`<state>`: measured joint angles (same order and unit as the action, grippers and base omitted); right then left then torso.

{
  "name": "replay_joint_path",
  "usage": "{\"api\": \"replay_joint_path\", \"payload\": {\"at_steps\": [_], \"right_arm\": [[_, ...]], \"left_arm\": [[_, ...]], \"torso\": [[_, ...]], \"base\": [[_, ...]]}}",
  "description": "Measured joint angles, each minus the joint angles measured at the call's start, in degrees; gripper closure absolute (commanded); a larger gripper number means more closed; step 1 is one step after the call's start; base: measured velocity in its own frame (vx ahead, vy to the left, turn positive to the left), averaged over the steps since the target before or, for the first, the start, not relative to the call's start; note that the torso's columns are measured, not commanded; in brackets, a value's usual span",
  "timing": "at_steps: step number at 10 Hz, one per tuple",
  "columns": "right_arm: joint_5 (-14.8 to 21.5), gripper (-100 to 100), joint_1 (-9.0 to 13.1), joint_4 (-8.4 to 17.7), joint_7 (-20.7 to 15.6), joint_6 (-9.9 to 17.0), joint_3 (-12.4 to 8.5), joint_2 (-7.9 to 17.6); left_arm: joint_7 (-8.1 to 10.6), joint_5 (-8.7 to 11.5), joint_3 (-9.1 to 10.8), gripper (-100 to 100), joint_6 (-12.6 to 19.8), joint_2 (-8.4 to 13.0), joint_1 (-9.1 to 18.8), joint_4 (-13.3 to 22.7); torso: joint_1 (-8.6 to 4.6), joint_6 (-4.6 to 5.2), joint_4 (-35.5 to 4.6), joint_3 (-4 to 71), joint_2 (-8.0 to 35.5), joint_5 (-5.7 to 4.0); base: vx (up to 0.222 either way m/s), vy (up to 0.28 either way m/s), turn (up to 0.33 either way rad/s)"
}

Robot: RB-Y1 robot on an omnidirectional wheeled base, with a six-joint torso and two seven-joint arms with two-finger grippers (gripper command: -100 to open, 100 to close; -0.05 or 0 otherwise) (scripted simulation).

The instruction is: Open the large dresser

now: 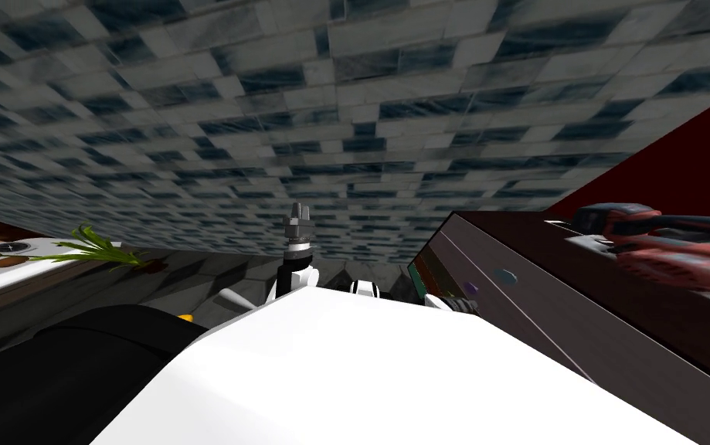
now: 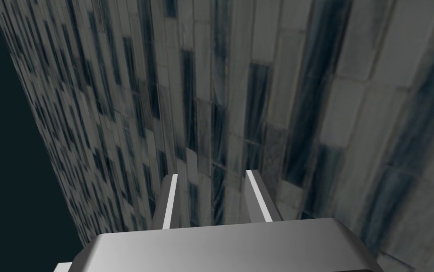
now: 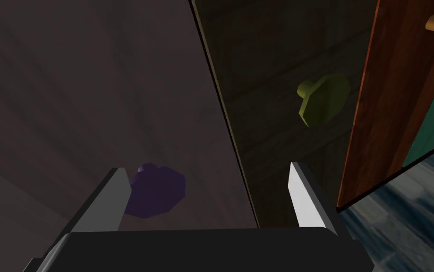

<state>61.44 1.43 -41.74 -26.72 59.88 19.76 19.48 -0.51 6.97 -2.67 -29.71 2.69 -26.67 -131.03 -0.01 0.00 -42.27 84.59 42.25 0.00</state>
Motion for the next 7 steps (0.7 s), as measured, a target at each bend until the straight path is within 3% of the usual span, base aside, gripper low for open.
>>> {"api": "replay_joint_path", "payload": {"at_steps": [3, 6, 7], "right_arm": [[2.27, -100, 1.84, 4.94, 1.16, 1.71, 0.71, 0.84], [2.98, -100, 2.05, 5.47, 0.73, 3.04, 0.79, 1.47], [3.01, 100, 2.03, 5.52, 0.88, 3.08, 0.81, 1.46]], "left_arm": [[0.00, 0.00, 0.00, 0, 0.00, 0.00, 0.00, 0.00], [0.00, 0.00, 0.01, 0, 0.00, 0.01, 0.00, 0.00], [0.00, 0.00, 0.01, 0, 0.00, 0.00, 0.00, 0.00]], "torso": [[0.01, -0.01, -0.02, -0.05, 0.07, 0.00], [-0.24, 0.01, 0.01, 0.02, -0.05, -0.05], [-0.05, 0.00, 0.00, -0.01, 0.03, -0.04]], "base": [[0.034, -0.008, 0.064], [0.039, -0.051, 0.013], [0.005, -0.012, -0.012]]}}
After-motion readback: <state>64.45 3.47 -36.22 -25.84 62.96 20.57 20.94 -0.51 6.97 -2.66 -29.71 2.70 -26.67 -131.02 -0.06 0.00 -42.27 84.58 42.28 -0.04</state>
